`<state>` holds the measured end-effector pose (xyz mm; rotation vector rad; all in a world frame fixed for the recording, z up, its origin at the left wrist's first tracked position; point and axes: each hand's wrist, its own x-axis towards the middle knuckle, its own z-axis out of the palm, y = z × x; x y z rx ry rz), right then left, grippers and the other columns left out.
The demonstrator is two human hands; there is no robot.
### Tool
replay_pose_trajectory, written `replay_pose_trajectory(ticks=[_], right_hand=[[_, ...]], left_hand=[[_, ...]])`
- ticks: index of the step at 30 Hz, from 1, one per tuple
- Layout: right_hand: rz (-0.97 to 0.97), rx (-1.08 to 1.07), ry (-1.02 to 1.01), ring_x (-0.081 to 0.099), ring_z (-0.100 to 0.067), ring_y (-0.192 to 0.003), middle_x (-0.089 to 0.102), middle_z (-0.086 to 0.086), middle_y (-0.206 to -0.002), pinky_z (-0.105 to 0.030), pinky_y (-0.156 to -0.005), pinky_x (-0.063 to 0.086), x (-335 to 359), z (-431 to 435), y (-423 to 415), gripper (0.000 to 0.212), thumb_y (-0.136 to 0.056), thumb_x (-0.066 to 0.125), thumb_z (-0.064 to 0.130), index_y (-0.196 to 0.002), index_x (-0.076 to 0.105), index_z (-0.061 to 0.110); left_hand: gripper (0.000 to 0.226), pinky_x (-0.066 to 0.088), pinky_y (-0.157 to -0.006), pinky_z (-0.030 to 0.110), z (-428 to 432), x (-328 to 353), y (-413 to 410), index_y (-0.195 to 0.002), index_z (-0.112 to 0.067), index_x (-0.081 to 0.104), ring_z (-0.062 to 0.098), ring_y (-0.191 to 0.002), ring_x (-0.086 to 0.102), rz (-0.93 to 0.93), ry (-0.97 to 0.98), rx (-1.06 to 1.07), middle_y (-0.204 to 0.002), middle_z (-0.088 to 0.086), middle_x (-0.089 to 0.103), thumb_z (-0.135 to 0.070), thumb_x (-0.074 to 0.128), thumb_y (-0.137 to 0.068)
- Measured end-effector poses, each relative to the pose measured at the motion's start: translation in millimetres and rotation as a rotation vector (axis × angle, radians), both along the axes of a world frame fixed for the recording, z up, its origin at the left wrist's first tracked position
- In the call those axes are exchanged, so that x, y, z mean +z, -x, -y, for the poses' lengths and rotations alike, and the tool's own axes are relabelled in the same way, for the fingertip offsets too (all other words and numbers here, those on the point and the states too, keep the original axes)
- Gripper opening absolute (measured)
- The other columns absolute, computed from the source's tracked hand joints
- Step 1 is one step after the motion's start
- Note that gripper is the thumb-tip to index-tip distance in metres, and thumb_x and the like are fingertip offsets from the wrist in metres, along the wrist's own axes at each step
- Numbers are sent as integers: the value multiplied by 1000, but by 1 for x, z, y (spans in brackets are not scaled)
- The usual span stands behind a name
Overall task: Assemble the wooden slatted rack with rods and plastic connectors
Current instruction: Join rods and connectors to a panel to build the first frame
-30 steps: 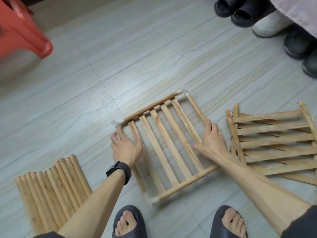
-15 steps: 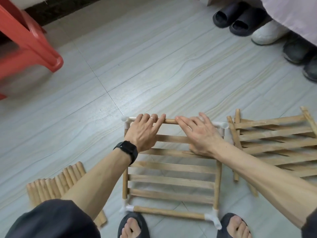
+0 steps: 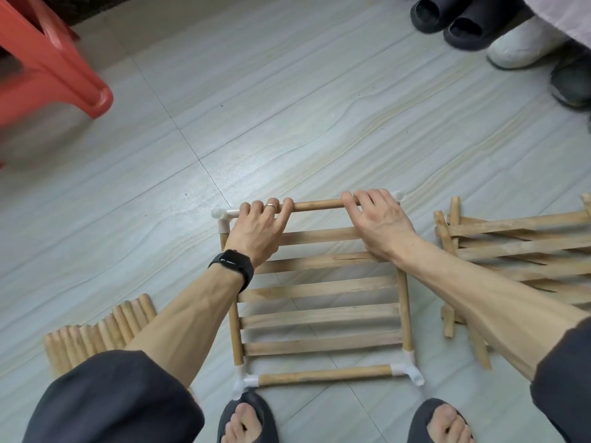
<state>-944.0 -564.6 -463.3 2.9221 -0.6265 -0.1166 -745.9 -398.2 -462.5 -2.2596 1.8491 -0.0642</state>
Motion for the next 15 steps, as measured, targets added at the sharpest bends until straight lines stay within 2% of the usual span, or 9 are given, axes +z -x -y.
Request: replay_pose_trajectory(ticks=[5, 7, 9, 10, 11, 13, 15], right_hand=[[-29, -16, -22, 56, -37, -83, 56, -17, -96, -47, -82, 50, -10, 6, -2, 66, -58, 60, -11, -124, 53, -1], [-27, -19, -36, 56, -35, -85, 56, -15, -97, -46, -84, 49, -16, 8, -2, 67, -59, 62, -11, -124, 52, 1], [-12, -36, -40, 56, -34, -87, 55, -13, -97, -46, -88, 49, -23, 11, -5, 71, -58, 65, -12, -125, 50, 3], [-20, -47, -42, 56, -33, -88, 55, -12, -97, -46, -92, 48, -25, 13, -8, 74, -57, 68, -12, -126, 48, 5], [-53, -61, -48, 56, -33, -92, 56, -11, -100, -46, -98, 46, -27, 16, -11, 77, -59, 71, -10, -128, 42, 8], [-147, -113, -66, 52, -33, -115, 55, -12, -119, -47, -111, 34, -27, 23, -18, 81, -68, 72, -1, -136, 31, 14], [-272, -213, -80, 29, -36, -145, 37, -17, -150, -48, -121, 17, -23, 27, -23, 79, -83, 63, 8, -151, 23, 13]], left_hand=[[54, 44, -61, 39, 6, -13, -3, -127, -10, 33, 28, -65, 52, -12, 16, -41, -97, 12, 60, -2, 51, -77], [59, 46, -67, 41, 10, -18, -2, -129, -11, 31, 28, -72, 54, -33, -18, -24, -102, 11, 60, -3, 57, -77], [72, 46, -90, 44, 13, -25, -3, -140, -13, 27, 30, -94, 58, -88, -16, 28, -116, 10, 56, 0, 61, -78], [81, 39, -106, 47, 14, -28, -3, -149, -13, 22, 32, -114, 54, -144, -7, 58, -130, 12, 52, 3, 60, -79], [88, 27, -118, 49, 14, -28, -3, -156, -14, 16, 33, -134, 43, -203, -11, 89, -145, 13, 44, 7, 57, -81], [90, 11, -125, 48, 8, -22, -4, -161, -17, 10, 31, -152, 18, -259, -4, 120, -164, 12, 23, 14, 48, -85], [86, 14, -125, 45, -6, -13, -5, -160, -20, 19, 29, -152, 18, -316, 63, 144, -166, 10, 20, 13, 45, -85]])
